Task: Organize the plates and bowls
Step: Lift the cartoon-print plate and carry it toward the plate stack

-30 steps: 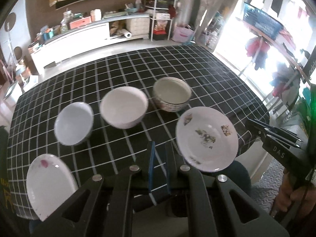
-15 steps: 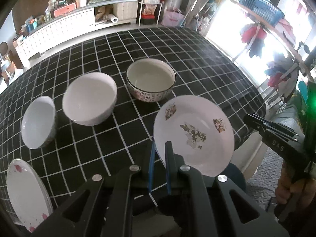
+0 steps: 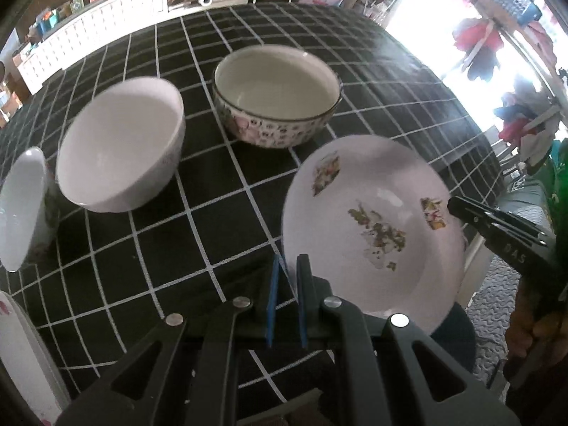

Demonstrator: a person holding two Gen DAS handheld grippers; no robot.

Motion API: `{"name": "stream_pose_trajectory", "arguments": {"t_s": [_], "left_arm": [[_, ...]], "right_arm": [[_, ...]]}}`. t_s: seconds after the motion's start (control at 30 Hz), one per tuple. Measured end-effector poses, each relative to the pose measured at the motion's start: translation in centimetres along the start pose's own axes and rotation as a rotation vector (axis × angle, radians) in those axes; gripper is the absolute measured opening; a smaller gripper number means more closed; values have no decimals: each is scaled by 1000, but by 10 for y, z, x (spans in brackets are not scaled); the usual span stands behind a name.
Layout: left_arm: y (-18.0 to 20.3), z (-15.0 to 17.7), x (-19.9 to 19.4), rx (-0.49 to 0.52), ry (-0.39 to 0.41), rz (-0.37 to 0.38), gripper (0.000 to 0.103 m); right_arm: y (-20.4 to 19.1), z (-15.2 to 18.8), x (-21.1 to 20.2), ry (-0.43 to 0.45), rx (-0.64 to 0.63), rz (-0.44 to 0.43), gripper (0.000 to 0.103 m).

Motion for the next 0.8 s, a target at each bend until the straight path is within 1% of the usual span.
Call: {"name": "stream_pose_trajectory", "arguments": {"t_s": [0.1,0.33,0.43,0.6,0.7,0.8], "left_arm": [[2,-1,3,14,4,1,8],[4,1,8,25,2,4,8],[3,0,9,30,0,5,10],[4,2,9,39,8,-14,10],[-2,6,7,26,11,-22,10],[-15,12,2,3,16,-42,10]], "right_arm": [[-2,2,4,-6,-10,-21,19],[-3,6,7,0,-22,-33,18],[-5,7,8,7,-42,-19,18],[-10,7,8,-1,-34,-7,19],[-19,8,8,-7,-46,-9,19],[-32,10,9,-15,-68,-29,19]]}}
Point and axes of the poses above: each gripper's, at about its wrist camera, not at the fingertips, and x roughly the way its jaws point, y to its right, z to its underside, the point moved 2 cm from there along x, roughly the way its jaws point, and after that the axes turned 14 degrees about y, right-handed, at the moved point
